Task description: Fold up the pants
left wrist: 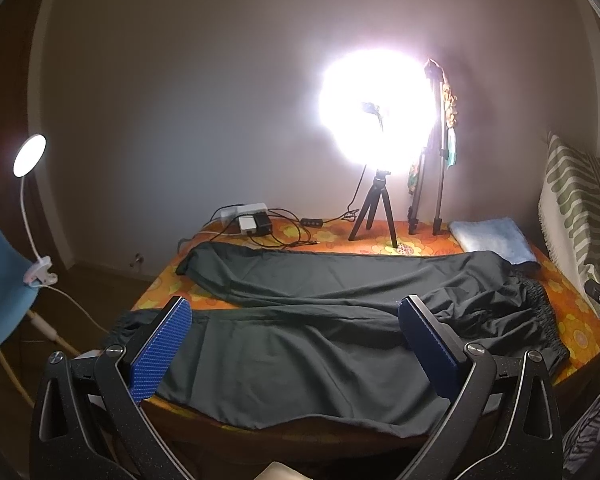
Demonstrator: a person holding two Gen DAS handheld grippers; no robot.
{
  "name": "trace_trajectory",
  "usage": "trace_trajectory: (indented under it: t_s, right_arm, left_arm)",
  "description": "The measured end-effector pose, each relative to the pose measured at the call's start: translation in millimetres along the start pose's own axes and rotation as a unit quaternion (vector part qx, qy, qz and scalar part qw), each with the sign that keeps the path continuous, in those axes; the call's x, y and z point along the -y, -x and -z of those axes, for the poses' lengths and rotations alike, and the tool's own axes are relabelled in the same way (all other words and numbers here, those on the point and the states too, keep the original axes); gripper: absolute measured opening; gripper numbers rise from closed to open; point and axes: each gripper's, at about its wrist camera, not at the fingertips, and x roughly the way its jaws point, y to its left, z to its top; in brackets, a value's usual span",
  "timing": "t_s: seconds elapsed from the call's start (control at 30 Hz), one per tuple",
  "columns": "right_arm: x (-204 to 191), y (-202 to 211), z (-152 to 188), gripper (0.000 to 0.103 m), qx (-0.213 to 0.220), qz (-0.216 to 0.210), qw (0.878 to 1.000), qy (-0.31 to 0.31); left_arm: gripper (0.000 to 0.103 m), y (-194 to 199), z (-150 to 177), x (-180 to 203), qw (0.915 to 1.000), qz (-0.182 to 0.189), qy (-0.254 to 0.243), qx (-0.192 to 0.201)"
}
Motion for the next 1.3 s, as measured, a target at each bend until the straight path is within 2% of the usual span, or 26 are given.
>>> trace_trajectory:
  t_s: [1.3]
  right_arm:
    - [-4.7, -2.6, 3.5, 0.103, -0.002, -0.006, 1.000, -0.004]
  left_arm:
    - [0.103, -8.1, -2.5, -5.7, 1.0000, -0.003, 0.006, -0.006]
